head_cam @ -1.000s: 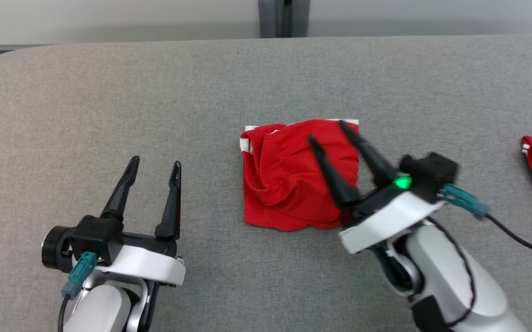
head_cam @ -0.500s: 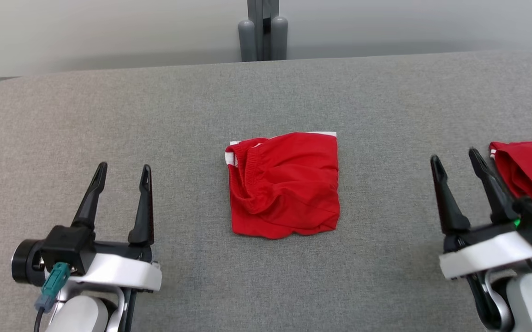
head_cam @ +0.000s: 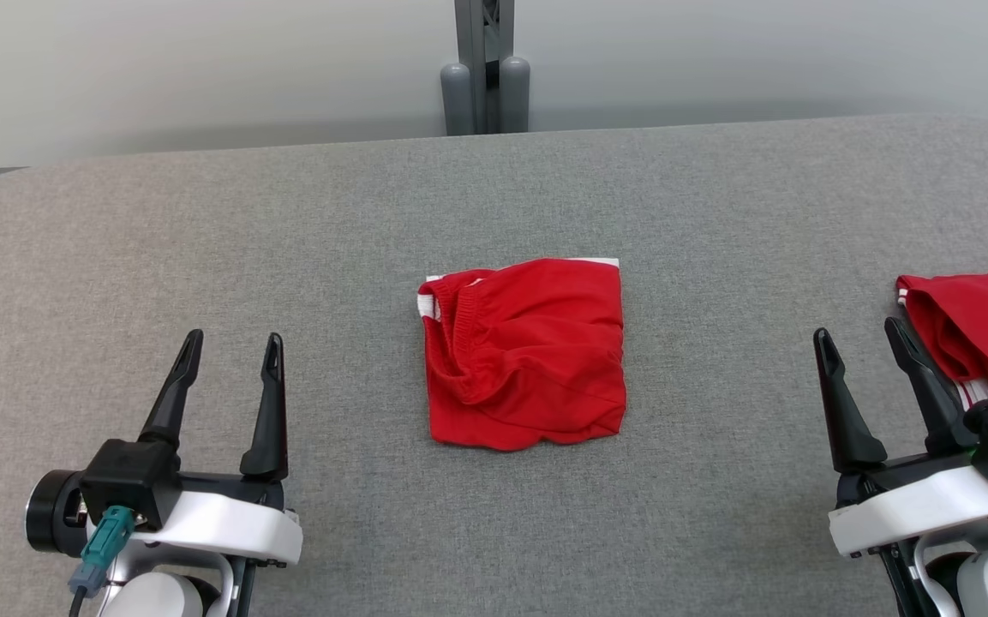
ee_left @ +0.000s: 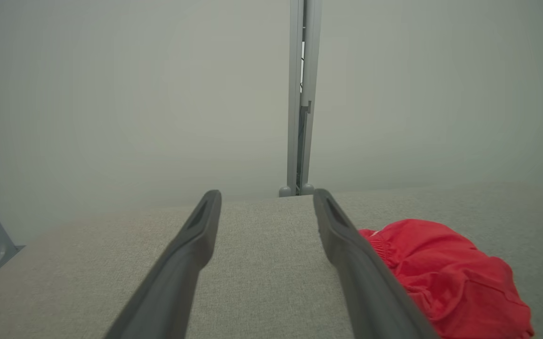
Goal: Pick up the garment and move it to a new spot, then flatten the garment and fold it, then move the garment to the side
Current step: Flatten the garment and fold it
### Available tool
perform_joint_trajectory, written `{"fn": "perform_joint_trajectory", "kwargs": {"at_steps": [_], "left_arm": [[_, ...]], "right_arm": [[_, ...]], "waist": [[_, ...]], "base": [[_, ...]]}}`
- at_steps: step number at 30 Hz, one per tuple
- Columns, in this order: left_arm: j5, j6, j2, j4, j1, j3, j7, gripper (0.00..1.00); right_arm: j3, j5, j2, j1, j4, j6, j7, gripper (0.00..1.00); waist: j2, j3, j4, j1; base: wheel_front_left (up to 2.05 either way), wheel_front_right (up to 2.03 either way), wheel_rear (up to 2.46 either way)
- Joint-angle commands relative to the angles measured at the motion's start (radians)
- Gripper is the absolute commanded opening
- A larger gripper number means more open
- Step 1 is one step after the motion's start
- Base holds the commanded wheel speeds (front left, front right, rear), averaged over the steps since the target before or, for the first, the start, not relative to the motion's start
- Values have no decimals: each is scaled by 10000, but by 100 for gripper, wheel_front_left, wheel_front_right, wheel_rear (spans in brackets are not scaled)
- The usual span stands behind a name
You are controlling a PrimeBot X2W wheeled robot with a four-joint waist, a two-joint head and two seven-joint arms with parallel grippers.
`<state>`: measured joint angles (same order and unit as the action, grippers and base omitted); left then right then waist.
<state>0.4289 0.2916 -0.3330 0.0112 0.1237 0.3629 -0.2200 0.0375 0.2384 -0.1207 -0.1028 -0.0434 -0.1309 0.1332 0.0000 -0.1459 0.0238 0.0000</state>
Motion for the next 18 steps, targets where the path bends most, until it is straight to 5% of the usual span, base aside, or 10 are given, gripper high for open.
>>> {"fn": "perform_joint_trajectory", "kwargs": {"at_steps": [1, 8, 9, 10, 18], "left_arm": [[3, 33, -65, 30, -95, 4, 31, 100], [-11, -39, -32, 79, 9, 160, 96, 100], [-15, -50, -16, 91, 45, 182, 94, 100], [-26, -56, 12, 98, 88, 227, 98, 100], [-80, -122, 259, 84, 424, 443, -31, 100]], "right_arm": [[-38, -31, 6, 43, 72, 4, -19, 100], [-145, 60, -25, -47, 82, 4, -33, 96], [-115, 91, -42, -149, 44, 4, -9, 42], [5, 100, -109, -218, -54, 2, -92, 0], [1804, 515, -637, -1836, -1521, 2, 191, 0]], "waist": [[0, 5, 22, 0], [0, -2, 315, 0], [0, -42, 397, 0], [0, -83, 504, 0], [0, -816, 1386, 0]], "base": [[0, 0, 0], [0, 0, 0], [0, 0, 0], [0, 0, 0], [0, 0, 0]]}}
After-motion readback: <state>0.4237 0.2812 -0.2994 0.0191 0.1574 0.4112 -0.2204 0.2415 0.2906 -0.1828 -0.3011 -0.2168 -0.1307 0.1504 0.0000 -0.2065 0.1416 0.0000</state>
